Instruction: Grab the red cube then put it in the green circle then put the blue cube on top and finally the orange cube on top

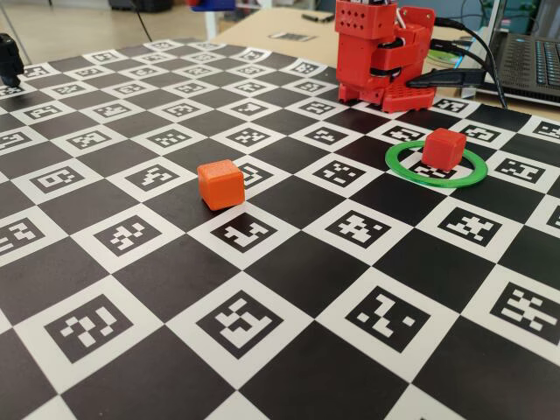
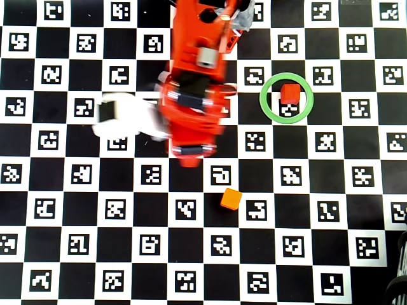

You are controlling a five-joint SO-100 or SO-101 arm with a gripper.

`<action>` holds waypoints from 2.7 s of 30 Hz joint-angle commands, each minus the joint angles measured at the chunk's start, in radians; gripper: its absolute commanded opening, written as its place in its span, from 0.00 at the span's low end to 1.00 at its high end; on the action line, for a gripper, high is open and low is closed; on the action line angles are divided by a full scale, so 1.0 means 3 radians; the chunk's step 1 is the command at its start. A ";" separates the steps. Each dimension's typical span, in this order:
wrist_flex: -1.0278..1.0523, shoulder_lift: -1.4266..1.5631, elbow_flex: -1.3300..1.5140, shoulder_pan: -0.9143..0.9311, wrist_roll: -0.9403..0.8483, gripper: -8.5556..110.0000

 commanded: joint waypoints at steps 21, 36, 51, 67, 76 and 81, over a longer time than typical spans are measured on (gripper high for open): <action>0.0312 0.0931 0.0931 -0.2102 0.2577 0.11; 0.0107 0.1023 0.1289 -0.2777 0.3027 0.11; -0.0798 0.1023 0.2076 -0.2848 0.3124 0.11; -0.1375 0.0793 0.2429 -0.3104 0.3416 0.12; -0.1447 0.0675 0.2449 -0.3129 0.3446 0.12; -0.1447 0.0675 0.2465 -0.3048 0.3400 0.12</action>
